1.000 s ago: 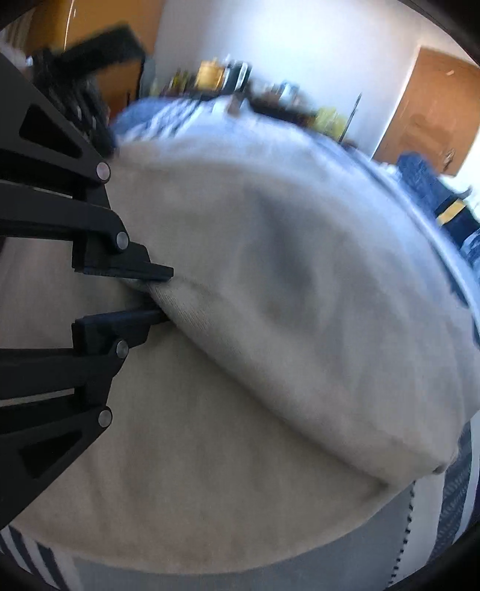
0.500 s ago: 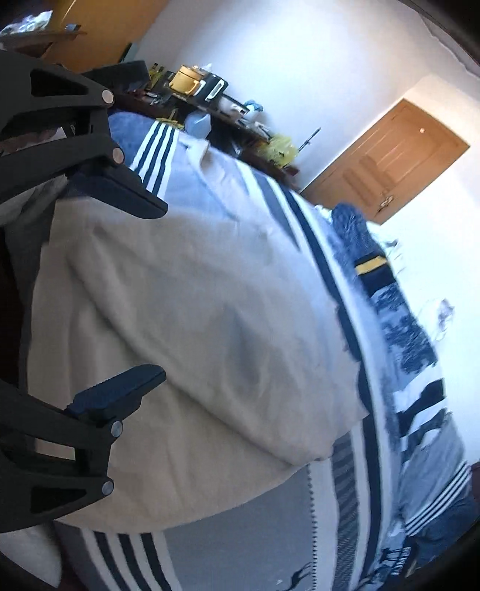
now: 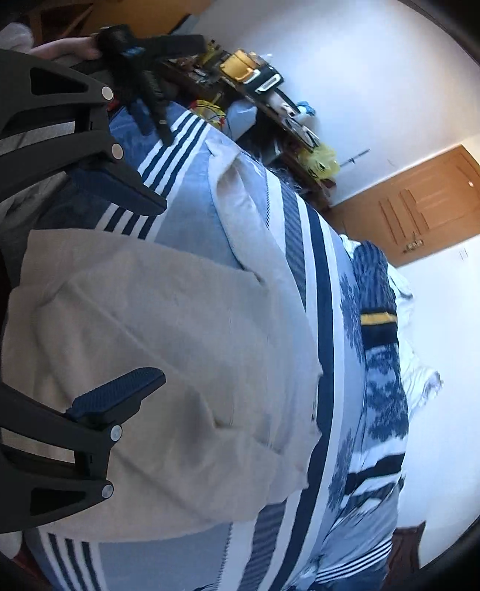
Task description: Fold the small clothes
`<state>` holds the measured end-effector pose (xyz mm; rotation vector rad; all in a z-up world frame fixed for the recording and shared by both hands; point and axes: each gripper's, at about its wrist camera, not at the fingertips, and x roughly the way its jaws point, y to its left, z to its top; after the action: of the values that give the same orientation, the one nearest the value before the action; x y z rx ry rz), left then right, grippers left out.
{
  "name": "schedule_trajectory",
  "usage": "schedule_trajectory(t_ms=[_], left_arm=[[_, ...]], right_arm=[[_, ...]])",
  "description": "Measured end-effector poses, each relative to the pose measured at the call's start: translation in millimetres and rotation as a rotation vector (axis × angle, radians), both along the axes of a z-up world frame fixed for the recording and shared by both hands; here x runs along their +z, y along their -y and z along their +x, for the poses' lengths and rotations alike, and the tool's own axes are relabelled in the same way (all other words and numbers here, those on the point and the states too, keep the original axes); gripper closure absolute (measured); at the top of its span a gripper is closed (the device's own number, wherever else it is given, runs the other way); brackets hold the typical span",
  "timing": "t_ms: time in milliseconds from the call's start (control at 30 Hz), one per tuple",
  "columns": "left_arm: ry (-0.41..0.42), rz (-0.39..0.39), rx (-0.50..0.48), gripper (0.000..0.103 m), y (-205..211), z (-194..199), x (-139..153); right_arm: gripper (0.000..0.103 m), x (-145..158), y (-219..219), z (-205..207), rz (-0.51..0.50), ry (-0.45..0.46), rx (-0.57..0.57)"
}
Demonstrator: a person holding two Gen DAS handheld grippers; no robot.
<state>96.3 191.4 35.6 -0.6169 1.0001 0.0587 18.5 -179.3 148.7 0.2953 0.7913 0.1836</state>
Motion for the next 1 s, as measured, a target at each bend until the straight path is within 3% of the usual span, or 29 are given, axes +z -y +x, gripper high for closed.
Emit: schedule_trajectory(t_ms=[167,367,600,633,667,700,800,900,1000], left_arm=[[-0.042,0.065,0.042,0.033,-16.3,66.2,-4.3],[-0.163,0.194,0.136,0.033,-33.1,140.0,-29.4],[-0.249,0.342,0.287,0.033,-57.7,187.3,-53.6],[-0.273,0.367,0.301,0.034,-61.7,190.3,-59.5],[-0.292,0.373,0.311,0.047,-66.3,189.5,-63.6],[-0.298,0.365,0.32,0.066,-71.4,187.8,-66.0],[-0.215,0.19,0.38,0.082,-90.9,149.1,-65.5],[-0.12,0.14,0.438,0.083,-94.0,106.2,-61.0],[-0.119,0.068,0.504,0.08,-95.0,77.8,-71.1]], right_arm=[[0.015,-17.5,-15.6,28.6,0.002,-0.025,0.026],[0.015,-48.4,-13.2,64.1,-0.019,-0.081,0.032],[0.015,-71.9,0.3,91.6,-0.007,-0.117,0.012],[0.015,-73.0,1.7,93.3,-0.005,-0.119,0.011],[0.015,-73.4,3.4,94.6,0.002,-0.119,0.013],[0.015,-73.5,4.6,94.9,0.006,-0.12,0.015],[0.015,-70.7,4.3,91.8,-0.021,-0.111,0.027],[0.015,-69.5,1.9,87.3,-0.044,-0.109,0.035],[0.015,-68.6,-1.1,84.1,-0.045,-0.113,0.042]])
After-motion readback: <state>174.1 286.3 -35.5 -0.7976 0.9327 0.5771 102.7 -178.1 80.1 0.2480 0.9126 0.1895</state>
